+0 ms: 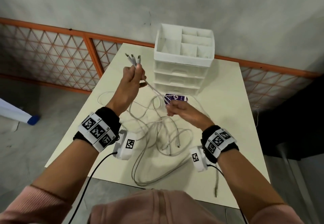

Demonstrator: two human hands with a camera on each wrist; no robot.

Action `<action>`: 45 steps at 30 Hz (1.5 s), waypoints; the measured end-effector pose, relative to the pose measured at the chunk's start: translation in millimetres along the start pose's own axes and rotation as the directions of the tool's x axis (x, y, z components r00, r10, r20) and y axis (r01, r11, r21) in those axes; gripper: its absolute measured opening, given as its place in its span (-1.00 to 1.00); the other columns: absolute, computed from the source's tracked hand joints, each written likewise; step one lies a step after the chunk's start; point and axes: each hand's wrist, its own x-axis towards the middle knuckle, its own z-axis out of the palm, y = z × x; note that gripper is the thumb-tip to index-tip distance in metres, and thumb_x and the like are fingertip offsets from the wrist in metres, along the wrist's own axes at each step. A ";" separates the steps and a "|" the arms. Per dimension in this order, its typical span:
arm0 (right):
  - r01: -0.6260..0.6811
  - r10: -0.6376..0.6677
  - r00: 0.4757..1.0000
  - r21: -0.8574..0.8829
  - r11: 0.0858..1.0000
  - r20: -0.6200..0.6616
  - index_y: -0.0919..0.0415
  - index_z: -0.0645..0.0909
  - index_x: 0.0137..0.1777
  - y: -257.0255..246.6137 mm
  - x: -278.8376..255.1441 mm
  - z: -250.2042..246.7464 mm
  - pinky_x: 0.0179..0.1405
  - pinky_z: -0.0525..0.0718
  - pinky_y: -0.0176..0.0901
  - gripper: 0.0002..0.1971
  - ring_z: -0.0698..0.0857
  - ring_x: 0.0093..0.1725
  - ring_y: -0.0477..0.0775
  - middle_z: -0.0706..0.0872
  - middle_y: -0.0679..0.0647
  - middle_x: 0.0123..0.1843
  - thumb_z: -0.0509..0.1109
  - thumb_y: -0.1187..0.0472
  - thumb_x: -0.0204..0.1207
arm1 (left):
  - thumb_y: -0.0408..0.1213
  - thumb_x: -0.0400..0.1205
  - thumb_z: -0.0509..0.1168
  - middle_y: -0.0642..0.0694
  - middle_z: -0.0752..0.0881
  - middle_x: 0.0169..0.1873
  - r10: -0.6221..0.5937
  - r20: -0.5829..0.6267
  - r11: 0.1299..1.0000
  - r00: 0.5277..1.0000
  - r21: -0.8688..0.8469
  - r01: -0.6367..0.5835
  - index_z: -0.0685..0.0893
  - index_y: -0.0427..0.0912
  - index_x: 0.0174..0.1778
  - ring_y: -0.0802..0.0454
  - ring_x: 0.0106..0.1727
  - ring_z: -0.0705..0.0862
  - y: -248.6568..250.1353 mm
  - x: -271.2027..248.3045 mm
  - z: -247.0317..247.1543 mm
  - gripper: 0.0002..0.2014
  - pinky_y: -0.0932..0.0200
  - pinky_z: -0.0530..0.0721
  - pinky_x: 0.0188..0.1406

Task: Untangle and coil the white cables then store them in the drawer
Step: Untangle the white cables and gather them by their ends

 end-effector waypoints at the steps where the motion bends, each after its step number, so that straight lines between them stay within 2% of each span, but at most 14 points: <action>1: -0.010 0.009 1.000 -0.055 0.998 -0.016 0.17 0.58 -0.27 1.1 -1.8 -9.2 0.00 0.51 -0.45 -0.72 0.66 -0.16 -0.22 0.65 -0.03 -0.27 0.23 0.13 0.67 | -0.08 0.78 -0.06 -0.16 0.42 -0.06 -0.008 -0.005 0.998 1.000 -0.055 0.008 0.43 -0.07 -0.28 0.03 0.00 0.70 -1.3 -2.0 -1.2 -0.65 0.16 0.66 0.07; 3: -0.034 0.032 0.999 -0.152 0.988 -0.019 0.29 0.63 -0.21 3.1 -4.8 -25.9 0.04 0.48 -0.48 -0.67 0.68 -0.09 -0.27 0.71 0.05 -0.19 0.22 0.09 0.66 | -0.12 0.79 -0.08 -0.16 0.47 -0.23 0.001 0.009 0.986 1.000 -0.165 0.000 0.39 -0.14 -0.28 -0.02 -0.21 0.73 -1.9 -6.7 0.6 -0.65 0.14 0.72 -0.02; 6: -0.044 0.030 0.994 -0.141 0.989 -0.103 0.32 0.57 -0.20 3.3 -12.0 -40.8 -0.01 0.56 -0.30 -0.70 0.68 -0.18 -0.01 0.67 0.15 -0.25 0.24 0.11 0.66 | -0.15 0.80 -0.12 -0.07 0.27 -0.46 0.067 -0.042 0.978 0.997 -0.194 -0.074 0.28 -0.12 -0.31 0.10 -0.50 0.38 1.8 -11.2 3.6 -0.65 0.11 0.74 -0.23; 9: 0.042 -0.051 0.964 -0.042 0.998 -0.260 0.17 0.54 -0.33 -9.2 -15.0 -53.0 -0.18 0.67 -0.19 -0.73 0.53 -0.41 -0.08 0.57 -0.05 -0.41 0.31 0.13 0.62 | -0.15 0.80 -0.10 0.08 0.25 -0.52 0.096 -0.061 0.987 0.993 -0.121 -0.103 0.27 -0.09 -0.31 0.16 -0.53 0.23 2.4 -9.9 3.9 -0.66 0.23 0.55 -0.45; 14: 0.131 -0.210 0.858 -0.195 0.972 -0.469 0.12 0.64 -0.45 -44.8 -15.8 -77.1 -0.32 0.45 -0.29 -0.72 0.49 -0.40 -0.07 0.64 0.09 -0.44 0.59 0.00 0.31 | -0.12 0.78 -0.02 0.12 0.31 -0.53 0.173 -0.014 0.980 0.985 0.102 -0.171 0.29 -0.04 -0.33 0.14 -0.51 0.25 -3.6 -10.1 2.8 -0.67 0.15 0.36 -0.52; 18: -0.036 -0.195 0.830 -0.399 0.916 -0.522 0.33 0.57 -0.52 -49.0 -24.9 -92.2 -0.40 0.42 -0.24 -0.40 0.47 -0.59 -0.18 0.53 -0.06 -0.64 0.47 -0.27 0.32 | -0.16 0.78 0.02 -0.01 0.39 -0.51 0.271 -0.002 0.913 0.963 0.319 -0.256 0.43 -0.12 -0.32 0.15 -0.51 0.34 -1.6 -9.7 -3.2 -0.66 0.28 0.35 -0.45; 20: -0.079 -0.158 0.841 -0.406 0.910 -0.518 0.43 0.57 -0.43 -45.5 -32.3 -94.5 -0.33 0.48 -0.28 -0.38 0.55 -0.58 -0.28 0.61 0.07 -0.53 0.39 -0.21 0.45 | -0.15 0.77 0.05 -0.12 0.39 -0.53 0.261 0.034 0.891 0.965 0.377 -0.255 0.50 -0.18 -0.29 0.12 -0.52 0.33 -2.1 -11.0 -4.5 -0.66 0.29 0.29 -0.49; 23: -0.033 -0.144 0.899 -0.390 0.920 -0.415 0.39 0.66 -0.29 -43.7 -39.6 -83.5 -0.31 0.48 -0.45 -0.55 0.59 -0.47 -0.34 0.69 0.11 -0.35 0.32 -0.03 0.58 | -0.08 0.70 0.20 -0.01 0.35 -0.57 0.179 0.147 0.896 0.973 0.384 -0.223 0.62 -0.11 -0.22 0.14 -0.57 0.33 -6.4 -13.5 5.6 -0.75 0.37 0.28 -0.54; 26: 0.038 -0.167 0.956 -0.464 0.885 -0.241 0.21 0.66 -0.26 -52.2 -30.9 -58.4 -0.21 0.47 -0.31 -0.66 0.63 -0.25 -0.06 0.70 0.09 -0.26 0.26 0.02 0.64 | 0.00 0.49 0.45 0.03 0.26 -0.59 0.077 0.298 0.907 0.951 0.375 -0.191 0.71 0.02 -0.12 0.16 -0.59 0.26 -6.9 -19.1 27.3 -0.83 0.36 0.21 -0.56; 29: 0.101 -0.206 0.962 -0.471 0.876 -0.178 0.08 0.63 -0.25 -58.2 -20.6 -42.0 -0.17 0.48 -0.22 -0.70 0.62 -0.22 0.19 0.70 0.23 -0.23 0.23 0.03 0.65 | -0.09 0.50 0.47 0.08 0.37 -0.74 0.006 0.383 0.915 0.924 0.372 -0.160 0.70 0.02 -0.31 0.20 -0.62 0.34 -6.9 -24.3 38.1 -0.88 0.41 0.24 -0.55; 31: 0.104 -0.212 0.954 -0.430 0.897 -0.210 0.05 0.63 -0.22 -61.1 -23.4 -41.7 -0.16 0.49 -0.14 -0.74 0.61 -0.23 0.23 0.74 0.26 -0.17 0.23 0.05 0.66 | -0.19 0.58 0.40 0.21 0.47 -0.77 0.004 0.359 0.926 0.933 0.352 -0.140 0.73 -0.14 -0.33 0.30 -0.64 0.41 -7.9 -24.2 32.5 -0.81 0.45 0.30 -0.54; 35: 0.128 -0.196 0.946 -0.257 0.958 -0.258 0.21 0.56 -0.05 -65.9 -31.5 -51.4 -0.40 0.44 -0.59 -0.89 0.58 -0.40 -0.32 0.64 -0.04 -0.32 0.30 0.18 0.63 | -0.22 0.58 0.40 0.23 0.42 -0.83 -0.050 0.311 0.957 0.949 0.287 -0.044 0.77 -0.30 -0.14 0.33 -0.69 0.42 -0.3 -23.9 32.1 -0.82 0.54 0.30 -0.59; 40: 0.196 -0.228 0.949 -0.157 0.968 -0.219 0.22 0.46 0.00 -79.0 -19.8 -33.2 -0.58 0.38 -0.41 -0.93 0.46 -0.54 -0.17 0.64 0.03 -0.36 0.27 0.22 0.65 | -0.28 0.54 0.46 0.16 0.35 -0.78 -0.014 0.340 0.971 0.940 0.229 -0.069 0.65 -0.26 -0.43 0.21 -0.68 0.29 -8.0 -19.7 44.8 -0.75 0.41 0.22 -0.58; 45: 0.066 -0.138 0.942 -0.234 0.970 -0.305 0.38 0.60 -0.24 -52.0 -34.8 -62.4 -0.43 0.39 -0.33 -0.50 0.39 -0.57 -0.17 0.46 -0.08 -0.57 0.23 -0.11 0.62 | -0.39 0.60 0.36 0.16 0.72 -0.39 0.143 0.080 0.925 0.987 0.343 -0.161 0.79 -0.21 -0.15 0.43 -0.53 0.53 -28.2 -4.8 6.7 -0.90 0.36 0.43 -0.41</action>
